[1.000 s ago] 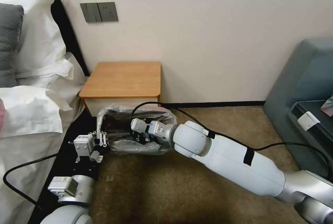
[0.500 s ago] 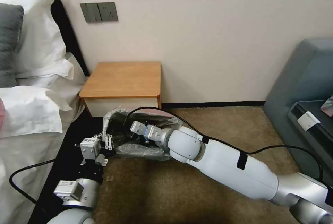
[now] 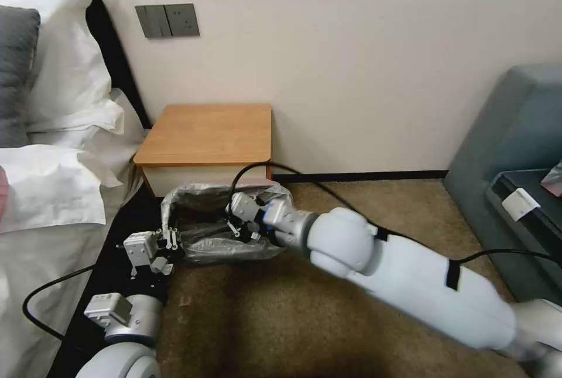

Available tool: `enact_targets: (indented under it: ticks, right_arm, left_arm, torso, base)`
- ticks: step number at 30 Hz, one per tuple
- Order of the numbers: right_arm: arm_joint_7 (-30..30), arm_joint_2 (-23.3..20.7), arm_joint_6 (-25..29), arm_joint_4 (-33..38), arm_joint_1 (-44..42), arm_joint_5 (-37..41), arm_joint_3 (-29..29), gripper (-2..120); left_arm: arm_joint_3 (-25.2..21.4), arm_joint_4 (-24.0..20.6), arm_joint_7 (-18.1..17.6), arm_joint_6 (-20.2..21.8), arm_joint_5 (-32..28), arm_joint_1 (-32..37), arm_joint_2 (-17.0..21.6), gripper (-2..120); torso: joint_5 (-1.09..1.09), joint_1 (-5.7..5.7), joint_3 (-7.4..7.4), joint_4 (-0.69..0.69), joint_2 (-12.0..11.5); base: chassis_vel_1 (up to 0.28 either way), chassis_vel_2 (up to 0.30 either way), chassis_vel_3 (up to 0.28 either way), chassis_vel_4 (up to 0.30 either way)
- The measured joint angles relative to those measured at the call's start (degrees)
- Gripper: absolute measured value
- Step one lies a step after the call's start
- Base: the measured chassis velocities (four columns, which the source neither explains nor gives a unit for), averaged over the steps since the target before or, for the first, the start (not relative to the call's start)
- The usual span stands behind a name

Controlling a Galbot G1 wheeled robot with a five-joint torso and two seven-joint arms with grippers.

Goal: Pick up the garbage bag from the table and place it over the trash can.

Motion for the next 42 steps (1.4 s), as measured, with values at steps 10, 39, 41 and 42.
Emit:
enact_targets:
  ticks: [10,39,41,42]
  right_arm:
    - [13.3,-7.8,14.6,11.1,-24.6,-8.4,12.0,34]
    - [19.7,8.4,27.4,12.4,-55.9,-27.5,28.0,100]
    - [19.7,8.6,27.4,12.3,-55.8,-27.3,27.9,100]
    - [19.8,8.7,27.4,12.3,-55.7,-27.3,28.0,100]
  left_arm:
    - [7.0,4.0,-4.0,3.0,-1.9,2.1,0.9,7]
    - [14.8,10.8,-8.4,6.8,-0.5,2.4,0.5,21]
    - [14.7,10.9,-8.4,7.1,-0.5,2.4,0.6,31]
    - [14.7,11.1,-8.3,7.2,-0.5,2.3,0.6,36]
  torso:
    - [0.01,0.0,-0.01,-0.03,0.0]
    - [0.0,0.0,0.0,0.0,0.0]
    - [0.0,0.0,0.0,0.0,0.0]
    - [0.0,0.0,0.0,0.0,0.0]
  base:
    - [0.0,0.0,0.0,0.0]
    - [0.0,0.0,0.0,0.0]
    - [0.0,0.0,0.0,0.0]
    - [0.0,0.0,0.0,0.0]
